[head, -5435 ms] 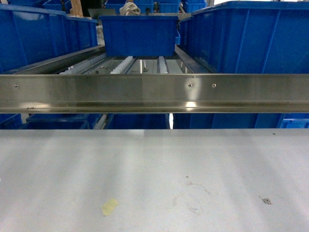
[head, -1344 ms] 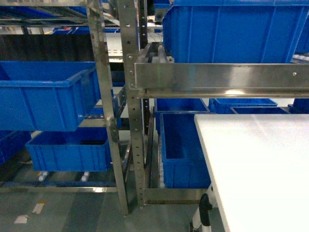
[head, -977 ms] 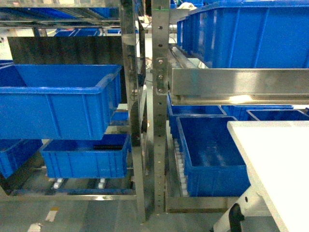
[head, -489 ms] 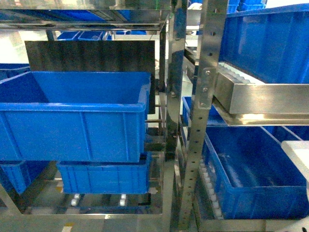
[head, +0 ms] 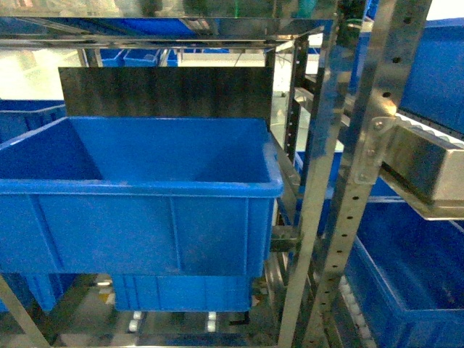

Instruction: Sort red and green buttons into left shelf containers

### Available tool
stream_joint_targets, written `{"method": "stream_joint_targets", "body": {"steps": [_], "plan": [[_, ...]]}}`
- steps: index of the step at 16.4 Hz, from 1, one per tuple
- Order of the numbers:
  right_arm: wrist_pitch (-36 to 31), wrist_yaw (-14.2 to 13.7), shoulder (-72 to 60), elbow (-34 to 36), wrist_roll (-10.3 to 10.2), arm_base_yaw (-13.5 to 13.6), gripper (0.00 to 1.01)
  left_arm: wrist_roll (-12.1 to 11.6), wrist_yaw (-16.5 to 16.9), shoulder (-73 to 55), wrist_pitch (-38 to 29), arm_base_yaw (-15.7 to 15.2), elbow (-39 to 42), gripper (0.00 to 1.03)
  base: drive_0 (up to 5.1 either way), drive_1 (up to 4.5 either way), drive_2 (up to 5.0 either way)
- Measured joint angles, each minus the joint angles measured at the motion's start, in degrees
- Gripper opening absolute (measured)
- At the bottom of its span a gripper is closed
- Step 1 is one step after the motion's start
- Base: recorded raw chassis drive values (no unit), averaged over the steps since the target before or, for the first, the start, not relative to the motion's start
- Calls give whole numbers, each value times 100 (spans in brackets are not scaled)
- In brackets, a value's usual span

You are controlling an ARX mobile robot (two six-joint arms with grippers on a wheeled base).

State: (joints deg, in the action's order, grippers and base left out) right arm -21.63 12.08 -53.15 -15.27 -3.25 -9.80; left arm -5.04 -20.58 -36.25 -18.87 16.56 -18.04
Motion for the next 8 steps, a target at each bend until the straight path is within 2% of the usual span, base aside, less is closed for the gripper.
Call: {"method": "stream_joint_targets", "body": {"steps": [8], "plan": [[9, 0, -7, 0, 0, 0, 27, 0, 4, -4, -4, 0, 0, 30, -412, 449, -45]]}}
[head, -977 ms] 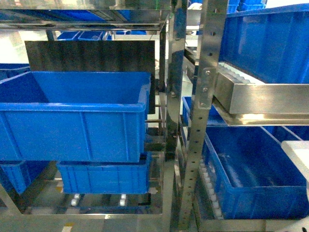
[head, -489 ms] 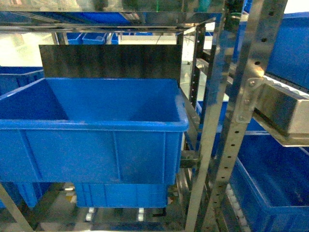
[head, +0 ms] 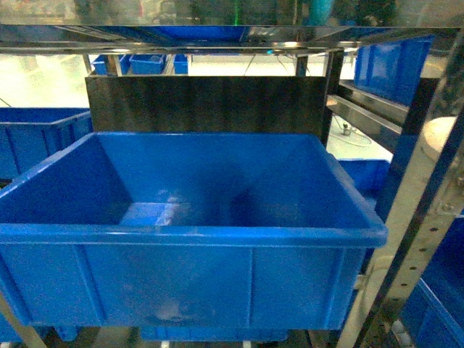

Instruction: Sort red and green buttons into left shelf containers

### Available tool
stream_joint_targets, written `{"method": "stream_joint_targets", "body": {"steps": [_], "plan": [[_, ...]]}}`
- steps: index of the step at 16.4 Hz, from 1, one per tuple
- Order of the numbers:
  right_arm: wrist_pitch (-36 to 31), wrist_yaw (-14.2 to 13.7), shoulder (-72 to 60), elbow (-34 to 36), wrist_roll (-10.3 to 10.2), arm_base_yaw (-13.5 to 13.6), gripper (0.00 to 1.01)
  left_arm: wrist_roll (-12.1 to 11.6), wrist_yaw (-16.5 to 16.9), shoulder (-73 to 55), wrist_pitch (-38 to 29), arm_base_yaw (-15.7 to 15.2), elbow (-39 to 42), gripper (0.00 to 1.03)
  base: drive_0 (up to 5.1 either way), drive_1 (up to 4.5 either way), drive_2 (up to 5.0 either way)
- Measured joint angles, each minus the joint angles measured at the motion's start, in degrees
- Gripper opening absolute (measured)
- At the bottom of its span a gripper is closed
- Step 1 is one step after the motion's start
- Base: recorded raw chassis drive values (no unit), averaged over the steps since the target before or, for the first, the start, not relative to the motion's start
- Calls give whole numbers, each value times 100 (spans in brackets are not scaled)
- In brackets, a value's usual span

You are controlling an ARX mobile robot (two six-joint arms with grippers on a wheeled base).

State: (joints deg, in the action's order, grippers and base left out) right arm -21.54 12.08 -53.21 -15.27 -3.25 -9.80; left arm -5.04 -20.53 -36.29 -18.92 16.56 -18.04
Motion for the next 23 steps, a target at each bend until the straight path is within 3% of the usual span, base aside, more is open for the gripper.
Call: {"method": "stream_joint_targets", "body": {"steps": [4, 11, 13, 14, 16, 18, 19, 23], "plan": [[-13, 0, 9, 0, 0, 0, 27, 0, -2, 9, -2, 0, 0, 30, -407, 453, -44], [-116, 22, -39, 0, -15, 9, 27, 0, -4, 2, 0, -13, 0, 30, 0, 22, -23], [-466, -144, -352, -42, -155, 365, 27, 0, -7, 4, 0, -13, 0, 30, 0, 0, 0], [-619, -240, -472, -63, -247, 835, 27, 0, -4, 4, 2, -13, 0, 30, 0, 0, 0], [-769, -461, -492, -142, -382, 1416, 27, 0, -4, 4, 0, -13, 0, 30, 0, 0, 0], [-999, -608, -638, -201, -691, 2087, 27, 0, -4, 4, 0, -13, 0, 30, 0, 0, 0], [-841, -667, -669, -236, -730, 2221, 27, 0, -2, 4, 0, -13, 0, 30, 0, 0, 0], [-809, -713, -682, -236, -769, 2245, 27, 0, -2, 4, 2, -13, 0, 30, 0, 0, 0]]}}
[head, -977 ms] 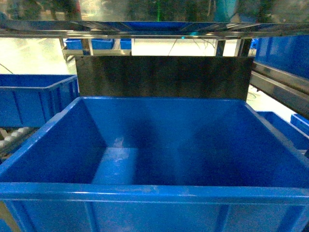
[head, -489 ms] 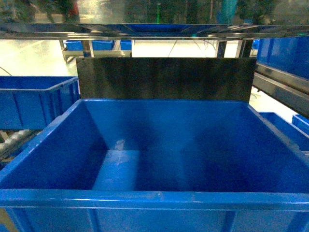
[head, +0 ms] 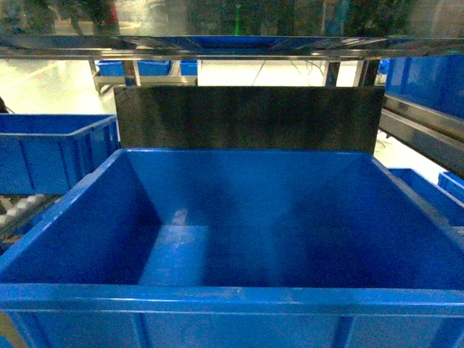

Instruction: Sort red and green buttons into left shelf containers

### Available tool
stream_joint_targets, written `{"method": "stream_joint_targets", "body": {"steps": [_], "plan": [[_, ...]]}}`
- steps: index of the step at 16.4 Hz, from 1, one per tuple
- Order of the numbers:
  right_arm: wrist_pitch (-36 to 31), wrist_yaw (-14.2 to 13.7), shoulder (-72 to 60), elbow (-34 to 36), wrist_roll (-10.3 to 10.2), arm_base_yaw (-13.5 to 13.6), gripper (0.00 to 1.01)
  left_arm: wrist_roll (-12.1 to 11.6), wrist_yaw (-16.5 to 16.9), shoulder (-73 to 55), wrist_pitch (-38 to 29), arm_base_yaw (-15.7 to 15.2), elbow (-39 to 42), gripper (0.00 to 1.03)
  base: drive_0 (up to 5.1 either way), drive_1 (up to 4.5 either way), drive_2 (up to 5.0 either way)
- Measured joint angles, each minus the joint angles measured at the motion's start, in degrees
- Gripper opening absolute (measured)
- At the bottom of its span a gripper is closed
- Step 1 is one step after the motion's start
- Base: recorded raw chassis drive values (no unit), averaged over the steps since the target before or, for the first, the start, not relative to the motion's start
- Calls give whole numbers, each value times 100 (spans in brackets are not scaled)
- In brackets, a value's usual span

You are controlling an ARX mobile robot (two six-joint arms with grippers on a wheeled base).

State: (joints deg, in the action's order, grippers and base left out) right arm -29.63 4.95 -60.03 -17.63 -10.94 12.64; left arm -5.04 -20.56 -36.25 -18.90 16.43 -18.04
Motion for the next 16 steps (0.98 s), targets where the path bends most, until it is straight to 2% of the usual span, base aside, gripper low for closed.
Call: {"method": "stream_joint_targets", "body": {"steps": [3, 6, 7, 10, 13, 16], "plan": [[-2, 0, 0, 0, 0, 0, 27, 0, -2, 0, -2, 0, 0, 30, 0, 0, 0], [-621, -286, -551, -127, -50, 372, 27, 0, 0, 0, -2, 0, 0, 30, 0, 0, 0], [-798, -299, -852, -216, -107, 533, 27, 0, 0, 0, -2, 0, 0, 30, 0, 0, 0], [-1276, -367, -1628, -396, -105, 765, 27, 0, -4, 0, 0, -2, 0, 30, 0, 0, 0], [-1565, -415, -2186, -505, -90, 715, 27, 0, 0, 0, 0, -2, 0, 30, 0, 0, 0], [-1762, -332, -2754, -605, -59, 481, 27, 0, -2, 0, -2, 2, 0, 30, 0, 0, 0]]}}
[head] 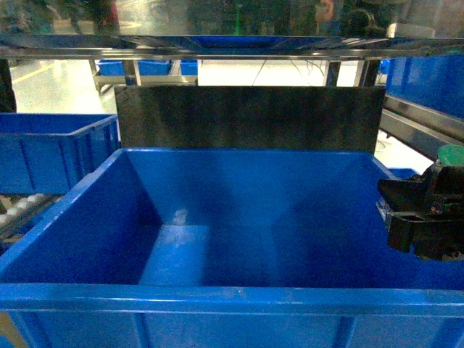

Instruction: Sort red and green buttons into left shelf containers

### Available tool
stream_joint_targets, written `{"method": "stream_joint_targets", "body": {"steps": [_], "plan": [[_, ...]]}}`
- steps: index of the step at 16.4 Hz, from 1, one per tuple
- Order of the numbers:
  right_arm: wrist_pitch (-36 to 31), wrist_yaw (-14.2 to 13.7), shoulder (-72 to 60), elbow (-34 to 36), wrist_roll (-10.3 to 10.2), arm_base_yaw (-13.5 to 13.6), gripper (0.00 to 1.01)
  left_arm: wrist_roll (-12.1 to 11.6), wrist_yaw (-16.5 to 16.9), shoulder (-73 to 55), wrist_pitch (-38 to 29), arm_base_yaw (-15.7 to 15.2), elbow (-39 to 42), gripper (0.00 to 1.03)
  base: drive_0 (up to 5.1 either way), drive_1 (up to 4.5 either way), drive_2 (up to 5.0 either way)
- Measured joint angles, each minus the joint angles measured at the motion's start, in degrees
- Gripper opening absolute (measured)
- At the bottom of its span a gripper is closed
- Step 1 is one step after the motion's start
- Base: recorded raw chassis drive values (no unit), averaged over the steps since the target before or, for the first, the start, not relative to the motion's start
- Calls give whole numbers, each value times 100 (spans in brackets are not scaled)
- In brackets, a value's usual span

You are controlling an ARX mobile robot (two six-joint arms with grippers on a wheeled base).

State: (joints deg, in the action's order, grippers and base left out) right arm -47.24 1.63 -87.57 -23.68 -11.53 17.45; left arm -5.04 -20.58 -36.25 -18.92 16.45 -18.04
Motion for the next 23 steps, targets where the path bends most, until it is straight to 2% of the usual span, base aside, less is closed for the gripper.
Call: {"method": "stream_joint_targets", "body": {"steps": [2, 7, 8, 10, 14, 15, 16, 18, 20, 23], "plan": [[55, 155, -350, -210, -4, -297, 27, -2, 2, 0, 2, 0, 0, 30, 0, 0, 0], [-232, 492, -898, -302, -114, -525, 27, 0, 2, 0, 0, 0, 0, 30, 0, 0, 0], [-533, 695, -931, -299, -195, -555, 27, 0, 0, 0, 0, 0, 0, 30, 0, 0, 0], [-566, 876, -868, -323, -286, -546, 49, 0, 2, 0, 2, 0, 0, 30, 0, 0, 0], [-553, 890, -870, -323, -348, -549, 93, 0, 2, 0, -2, 0, 0, 30, 0, 0, 0], [-553, 890, -870, -323, -354, -549, 100, 0, 2, 0, 0, 2, 0, 30, 0, 0, 0], [-553, 890, -870, -323, -354, -546, 97, 0, 2, 0, 0, 0, 0, 30, 0, 0, 0], [-553, 890, -870, -323, -356, -546, 98, 0, 2, 0, 0, 0, 0, 30, 0, 0, 0], [-553, 892, -870, -323, -356, -546, 98, -22, -120, -752, -551, 199, 50, 30, 0, 0, 0], [-553, 890, -870, -323, -361, -549, 98, -94, -199, -1174, -855, 365, 122, 30, 0, 0, 0]]}}
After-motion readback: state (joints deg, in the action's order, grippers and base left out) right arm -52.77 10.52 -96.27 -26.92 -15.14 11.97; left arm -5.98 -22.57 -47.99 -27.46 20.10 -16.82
